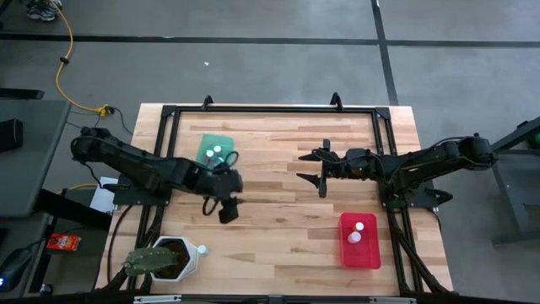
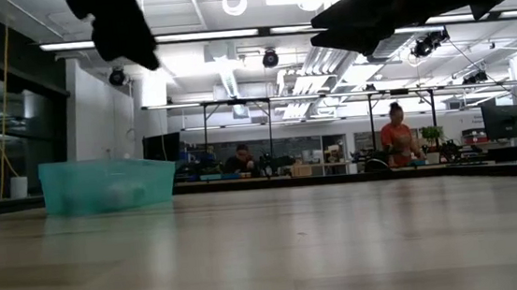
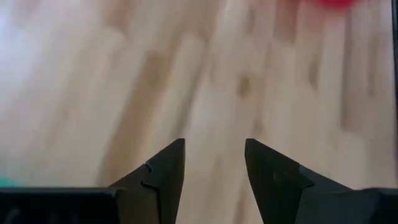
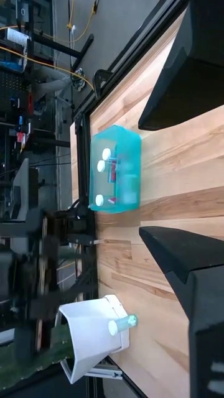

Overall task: Pick and place medicine bottles into bin by pill shape (circle, oval)
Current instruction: Put the blue tablet bottle into the red bin

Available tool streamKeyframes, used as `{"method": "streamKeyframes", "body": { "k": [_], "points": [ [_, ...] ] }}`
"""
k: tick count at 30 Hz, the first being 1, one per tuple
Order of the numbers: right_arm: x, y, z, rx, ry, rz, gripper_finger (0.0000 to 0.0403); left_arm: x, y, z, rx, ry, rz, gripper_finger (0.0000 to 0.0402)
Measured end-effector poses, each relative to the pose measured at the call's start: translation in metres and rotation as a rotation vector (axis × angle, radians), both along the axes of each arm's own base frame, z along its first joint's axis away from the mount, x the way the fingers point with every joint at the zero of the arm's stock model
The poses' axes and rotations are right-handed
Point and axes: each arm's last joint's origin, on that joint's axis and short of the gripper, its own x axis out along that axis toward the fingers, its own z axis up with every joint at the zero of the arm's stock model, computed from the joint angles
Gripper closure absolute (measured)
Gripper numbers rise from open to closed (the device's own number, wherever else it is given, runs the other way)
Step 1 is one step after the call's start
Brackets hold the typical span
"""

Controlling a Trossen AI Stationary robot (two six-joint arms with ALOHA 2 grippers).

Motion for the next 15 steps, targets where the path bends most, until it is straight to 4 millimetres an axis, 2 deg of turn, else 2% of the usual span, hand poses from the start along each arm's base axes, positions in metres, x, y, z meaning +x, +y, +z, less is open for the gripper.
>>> {"method": "streamKeyframes", "body": {
  "k": [4,8,15],
  "points": [
    [0.0,0.0,0.0,0.0,0.001,0.0,0.0143,0.008,-0.019,0.007,-0.086,0.171,-0.045,0.0247],
    [0.0,0.0,-0.001,0.0,0.007,0.0,0.0143,0.014,-0.039,0.01,-0.159,0.271,-0.054,0.0247],
    [0.0,0.0,-0.001,0.0,0.011,0.0,0.0143,0.016,-0.076,-0.004,-0.234,0.382,-0.04,0.0247]
  ]
}}
